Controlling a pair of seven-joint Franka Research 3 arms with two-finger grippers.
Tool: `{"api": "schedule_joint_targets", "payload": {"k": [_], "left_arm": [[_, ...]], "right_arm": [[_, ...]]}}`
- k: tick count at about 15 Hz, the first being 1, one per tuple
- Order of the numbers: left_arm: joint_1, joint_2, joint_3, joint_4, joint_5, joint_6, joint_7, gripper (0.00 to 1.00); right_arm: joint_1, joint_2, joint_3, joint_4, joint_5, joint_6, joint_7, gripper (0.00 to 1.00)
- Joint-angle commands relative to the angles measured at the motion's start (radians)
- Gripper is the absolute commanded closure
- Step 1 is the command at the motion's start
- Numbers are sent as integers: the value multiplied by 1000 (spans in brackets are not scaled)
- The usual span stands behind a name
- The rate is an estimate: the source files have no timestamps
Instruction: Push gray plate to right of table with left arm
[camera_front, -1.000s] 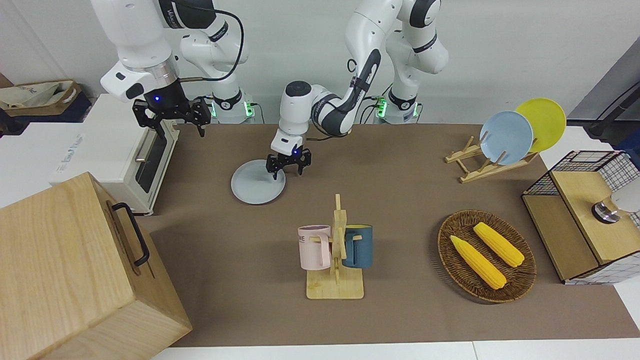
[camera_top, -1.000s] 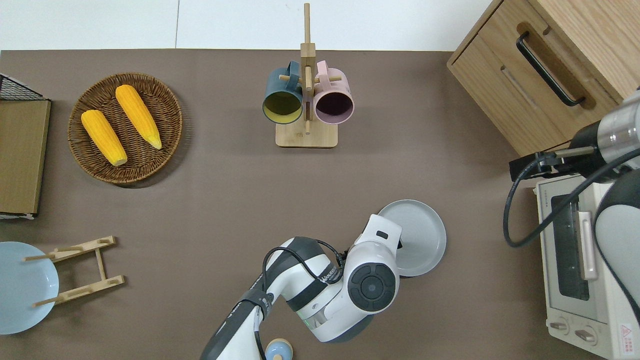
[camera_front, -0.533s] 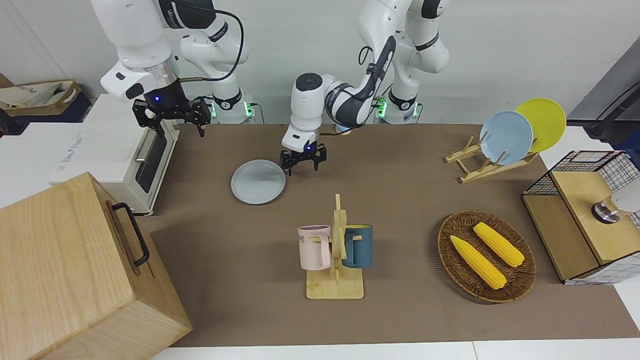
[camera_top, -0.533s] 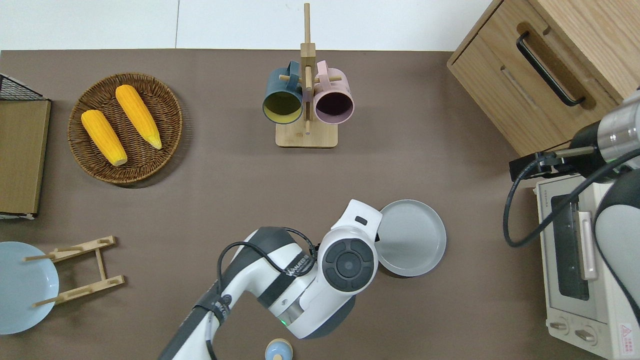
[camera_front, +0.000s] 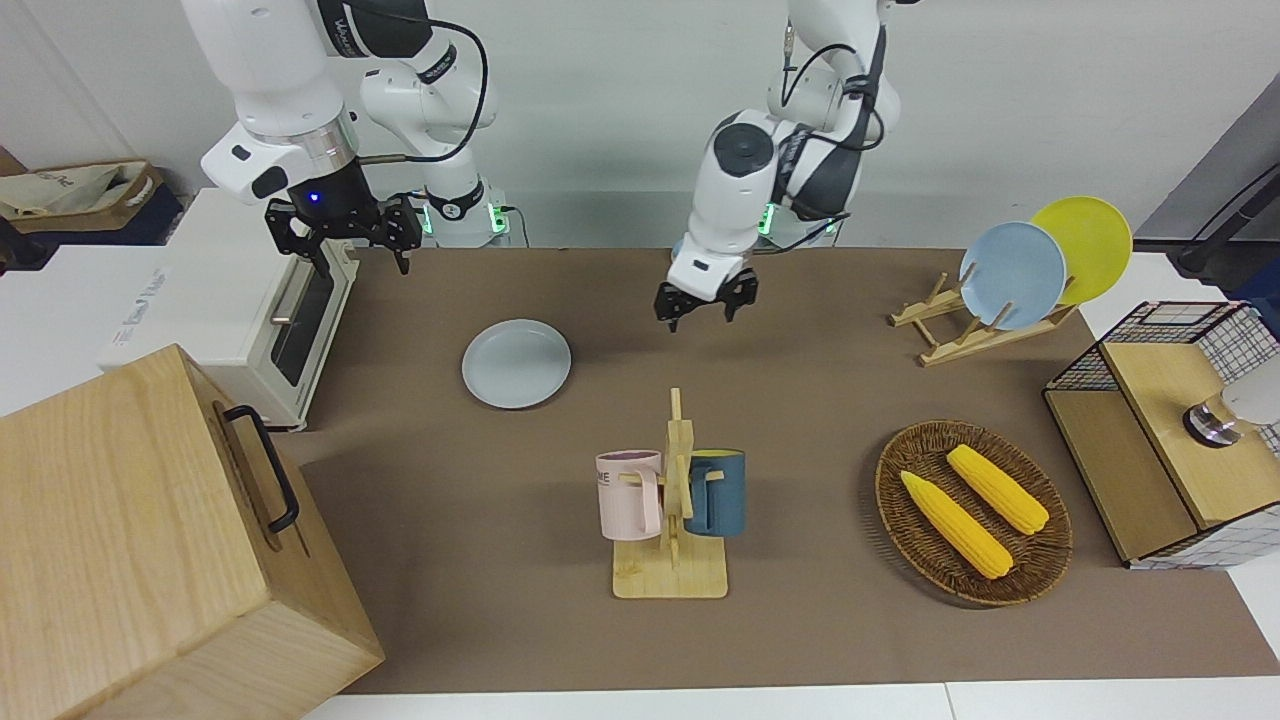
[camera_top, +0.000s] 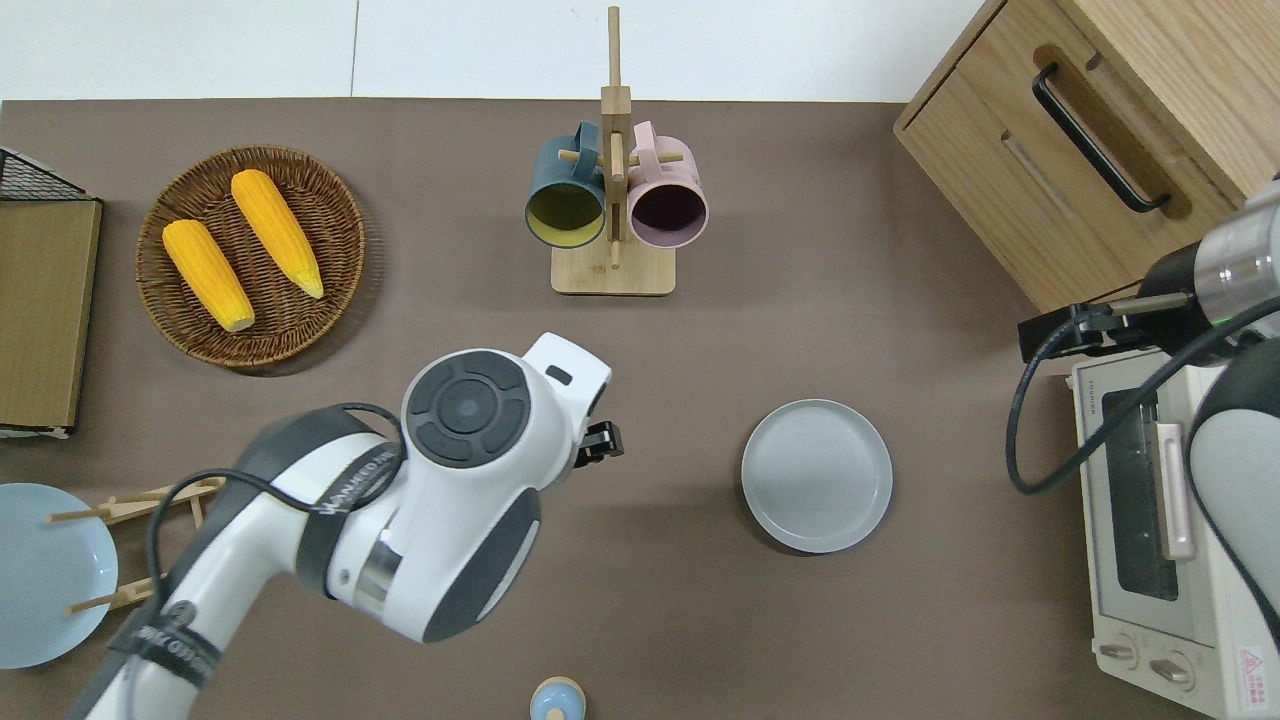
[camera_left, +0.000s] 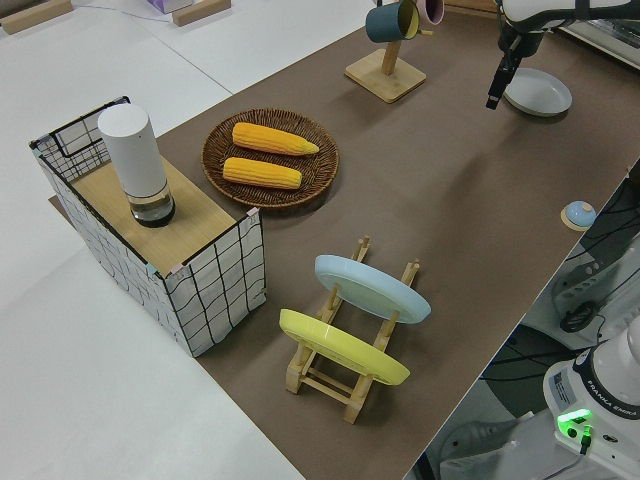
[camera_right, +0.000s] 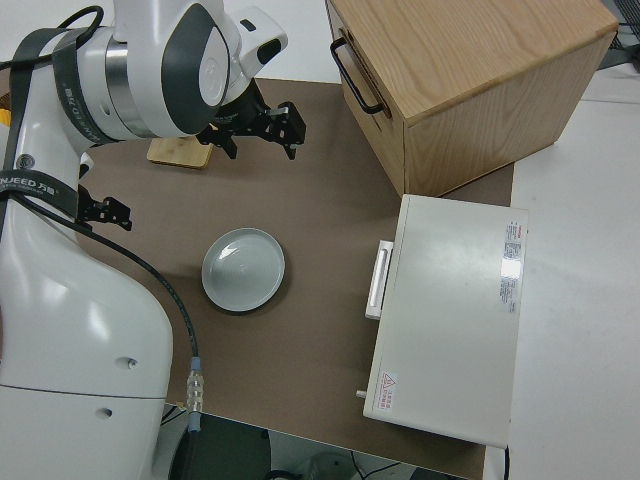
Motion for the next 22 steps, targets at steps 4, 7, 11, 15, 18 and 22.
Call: {"api": "schedule_joint_targets", "payload": {"k": [4, 7, 11, 15, 18, 22], "left_arm": [[179, -116, -5, -36, -18, -143, 237, 5], [267, -136, -5, -25, -8, -175, 353, 7], [390, -182, -3, 13, -5, -247, 540, 7], [433, -201, 6, 65, 47, -327, 607, 5], [430, -225, 43, 76, 65, -344, 639, 5], [430, -230, 72, 108, 65, -349, 653, 5]], "right_arm": [[-1, -6, 0, 1, 7, -10, 3, 17], [-1, -6, 0, 1, 7, -10, 3, 17], [-1, -6, 0, 1, 7, -10, 3, 17], [-1, -6, 0, 1, 7, -10, 3, 17], [-1, -6, 0, 1, 7, -10, 3, 17], [-1, -6, 0, 1, 7, -10, 3, 17]]}}
